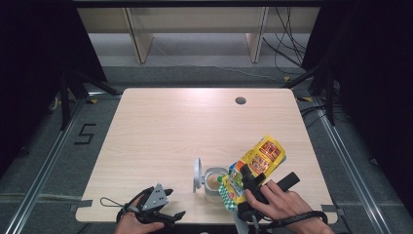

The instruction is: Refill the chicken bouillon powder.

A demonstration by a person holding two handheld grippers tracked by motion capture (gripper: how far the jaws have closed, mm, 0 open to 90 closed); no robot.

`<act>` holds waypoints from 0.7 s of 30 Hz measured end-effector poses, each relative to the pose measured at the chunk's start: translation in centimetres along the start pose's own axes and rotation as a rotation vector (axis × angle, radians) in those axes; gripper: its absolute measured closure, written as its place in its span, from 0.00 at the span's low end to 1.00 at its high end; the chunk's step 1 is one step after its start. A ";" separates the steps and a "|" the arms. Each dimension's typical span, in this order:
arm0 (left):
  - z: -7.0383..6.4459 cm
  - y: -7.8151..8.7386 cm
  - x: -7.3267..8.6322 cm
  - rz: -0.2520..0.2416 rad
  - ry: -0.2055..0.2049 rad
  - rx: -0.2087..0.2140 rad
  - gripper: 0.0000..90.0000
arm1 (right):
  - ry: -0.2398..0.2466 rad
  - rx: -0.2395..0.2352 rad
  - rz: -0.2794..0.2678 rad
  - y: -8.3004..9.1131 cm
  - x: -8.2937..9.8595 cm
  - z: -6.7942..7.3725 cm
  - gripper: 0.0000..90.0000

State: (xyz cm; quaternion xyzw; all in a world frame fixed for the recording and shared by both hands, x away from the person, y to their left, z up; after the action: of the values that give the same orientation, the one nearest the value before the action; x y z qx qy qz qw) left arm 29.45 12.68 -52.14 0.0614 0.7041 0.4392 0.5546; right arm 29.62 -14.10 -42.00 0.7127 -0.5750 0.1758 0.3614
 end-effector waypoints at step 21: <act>-0.1 -0.1 0.0 -0.019 0.009 -0.009 0.21 | -0.004 0.001 0.000 0.0 0.0 0.0 0.77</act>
State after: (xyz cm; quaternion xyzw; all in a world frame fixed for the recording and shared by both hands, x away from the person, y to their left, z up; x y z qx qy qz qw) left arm 29.42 12.53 -52.22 0.0503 0.7053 0.4372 0.5557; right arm 29.61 -14.13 -41.95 0.7131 -0.5756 0.1747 0.3601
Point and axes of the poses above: each handheld gripper's, and its own axes: y roughly backward along the jaws, x roughly out of its underside, z roughly to its left, the point moved 4 cm from there along -y, roughly forward along the jaws, and after that the axes turned 4 degrees about z, right-handed, at the moved point
